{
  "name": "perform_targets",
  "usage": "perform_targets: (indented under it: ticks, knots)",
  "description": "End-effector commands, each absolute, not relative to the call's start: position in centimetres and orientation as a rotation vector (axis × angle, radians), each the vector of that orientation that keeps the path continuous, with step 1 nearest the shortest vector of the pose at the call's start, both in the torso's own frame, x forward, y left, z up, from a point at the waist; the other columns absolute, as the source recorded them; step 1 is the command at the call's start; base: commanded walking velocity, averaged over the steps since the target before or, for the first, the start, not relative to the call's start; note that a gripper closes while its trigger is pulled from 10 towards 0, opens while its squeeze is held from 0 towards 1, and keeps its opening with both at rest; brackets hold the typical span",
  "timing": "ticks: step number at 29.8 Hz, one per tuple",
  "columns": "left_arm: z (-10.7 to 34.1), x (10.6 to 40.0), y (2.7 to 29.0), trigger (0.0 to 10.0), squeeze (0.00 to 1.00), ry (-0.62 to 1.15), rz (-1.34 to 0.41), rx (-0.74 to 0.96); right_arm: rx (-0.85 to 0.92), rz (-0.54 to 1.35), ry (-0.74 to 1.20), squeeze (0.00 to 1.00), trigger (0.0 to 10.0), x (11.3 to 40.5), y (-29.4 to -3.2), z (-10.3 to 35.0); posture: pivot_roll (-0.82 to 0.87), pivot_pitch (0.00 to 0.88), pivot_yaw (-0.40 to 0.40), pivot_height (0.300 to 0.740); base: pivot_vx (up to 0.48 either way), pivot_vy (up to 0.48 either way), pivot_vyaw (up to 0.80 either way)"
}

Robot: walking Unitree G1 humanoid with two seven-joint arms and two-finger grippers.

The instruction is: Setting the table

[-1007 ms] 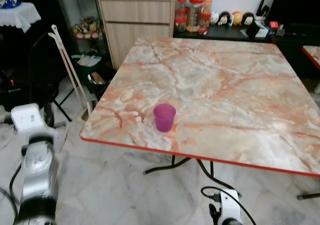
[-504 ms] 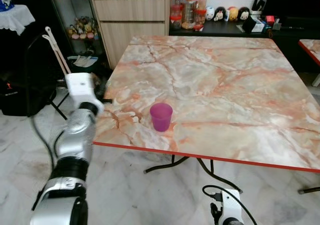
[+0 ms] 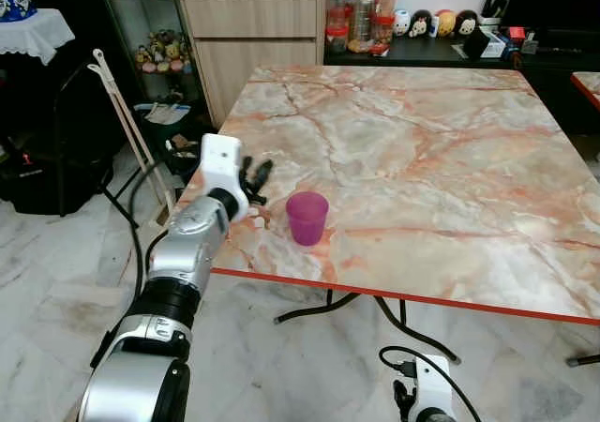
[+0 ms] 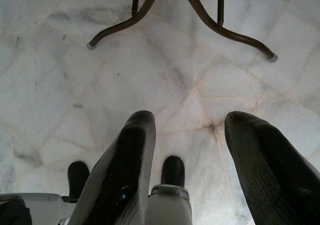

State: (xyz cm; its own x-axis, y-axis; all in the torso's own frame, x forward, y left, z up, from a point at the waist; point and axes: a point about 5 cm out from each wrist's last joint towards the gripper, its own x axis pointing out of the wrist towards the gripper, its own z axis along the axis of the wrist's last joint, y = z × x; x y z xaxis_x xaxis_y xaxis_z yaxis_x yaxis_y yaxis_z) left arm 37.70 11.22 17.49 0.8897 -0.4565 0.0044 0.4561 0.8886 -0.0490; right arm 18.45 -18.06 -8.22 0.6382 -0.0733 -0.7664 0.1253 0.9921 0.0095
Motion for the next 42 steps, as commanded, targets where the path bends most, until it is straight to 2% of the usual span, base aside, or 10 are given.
perform_targets:
  ticks: [1, 7, 19, 20, 21, 22, 32, 42]
  knots:
    - [17.6, 37.4, 11.0, 10.0, 1.0, 0.02, -0.514, -0.023, 0.061, -0.112, 0.87, 0.0, 10.0, 18.8, -17.9, -8.1, -0.01, 0.0, 0.047, 0.74, 0.0, 0.0, 0.0]
    - [16.1, 36.9, 9.7, 10.0, 1.0, 0.088, -0.597, 0.027, 0.06, -0.106, 0.871, 0.0, 10.0, 18.8, -17.8, -8.1, -0.01, 0.0, 0.049, 0.74, 0.0, 0.0, 0.0]
    - [16.1, 37.2, 6.9, 10.0, 1.0, 0.118, -0.636, 0.094, 0.057, -0.106, 0.874, 0.0, 10.0, 18.8, -17.8, -8.1, -0.02, 0.0, 0.048, 0.74, 0.0, 0.0, 0.0]
    - [16.1, 37.3, 6.5, 10.0, 0.88, 0.124, -0.632, 0.103, 0.059, -0.107, 0.874, 0.0, 10.0, 18.8, -17.8, -8.1, -0.02, 0.0, 0.049, 0.74, 0.0, 0.0, 0.0]
    - [16.1, 37.3, 6.5, 10.0, 0.88, 0.124, -0.632, 0.103, 0.059, -0.107, 0.874, 0.0, 10.0, 18.8, -17.8, -8.1, -0.02, 0.0, 0.049, 0.74, 0.0, 0.0, 0.0]
    - [16.2, 37.4, 6.0, 10.0, 0.0, 0.129, -0.635, 0.106, 0.059, -0.105, 0.875, 0.0, 10.0, 18.7, -17.7, -8.1, -0.02, 0.0, 0.049, 0.74, 0.0, 0.0, 0.0]
    - [16.5, 38.2, 5.3, 10.0, 0.0, 0.168, -0.604, 0.155, 0.062, -0.108, 0.875, 0.0, 10.0, 18.7, -17.7, -8.2, -0.02, 0.0, 0.051, 0.74, 0.0, 0.0, 0.0]
    - [15.5, 39.2, 8.2, 10.0, 0.0, 0.251, -0.424, 0.159, 0.062, -0.109, 0.881, 0.0, 10.0, 18.6, -17.7, -8.2, -0.02, 0.0, 0.051, 0.74, 0.0, 0.0, 0.0]
